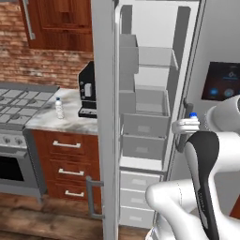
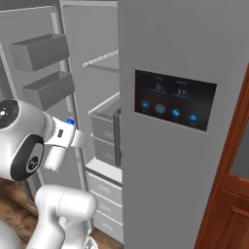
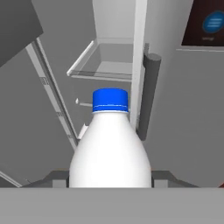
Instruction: Take the bottled waters from the counter and place them in the freezer to freeze. Close the freezer door after placing the bottles.
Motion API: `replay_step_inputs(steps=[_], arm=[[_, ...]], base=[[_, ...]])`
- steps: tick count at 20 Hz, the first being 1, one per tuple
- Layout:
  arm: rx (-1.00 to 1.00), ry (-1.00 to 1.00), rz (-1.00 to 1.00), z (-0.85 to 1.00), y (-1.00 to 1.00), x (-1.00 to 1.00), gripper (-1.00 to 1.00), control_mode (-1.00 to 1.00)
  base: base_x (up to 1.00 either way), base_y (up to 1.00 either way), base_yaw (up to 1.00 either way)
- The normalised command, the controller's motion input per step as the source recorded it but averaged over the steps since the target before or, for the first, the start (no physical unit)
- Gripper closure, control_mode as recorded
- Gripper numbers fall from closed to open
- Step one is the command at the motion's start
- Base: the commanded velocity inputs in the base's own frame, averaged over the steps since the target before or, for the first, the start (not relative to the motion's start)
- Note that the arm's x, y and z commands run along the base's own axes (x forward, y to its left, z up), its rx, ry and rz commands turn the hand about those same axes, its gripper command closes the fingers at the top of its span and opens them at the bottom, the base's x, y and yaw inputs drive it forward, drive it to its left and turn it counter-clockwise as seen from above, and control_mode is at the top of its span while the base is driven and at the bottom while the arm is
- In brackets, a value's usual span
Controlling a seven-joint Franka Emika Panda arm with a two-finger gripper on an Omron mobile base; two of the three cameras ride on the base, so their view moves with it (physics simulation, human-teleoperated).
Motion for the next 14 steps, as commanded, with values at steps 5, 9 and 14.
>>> replay_step_inputs(steps=[5,9,14], arm=[[0.0,0.0,0.0,0.0,0.0,0.0,1.0,1.0],[0.0,0.0,0.0,0.0,0.0,0.0,1.0,1.0],[0.0,0.0,0.0,0.0,0.0,0.0,1.0,1.0]], base=[[0.33,-0.07,0.02],[0.27,0.0,0.04],[0.15,0.08,0.04]])
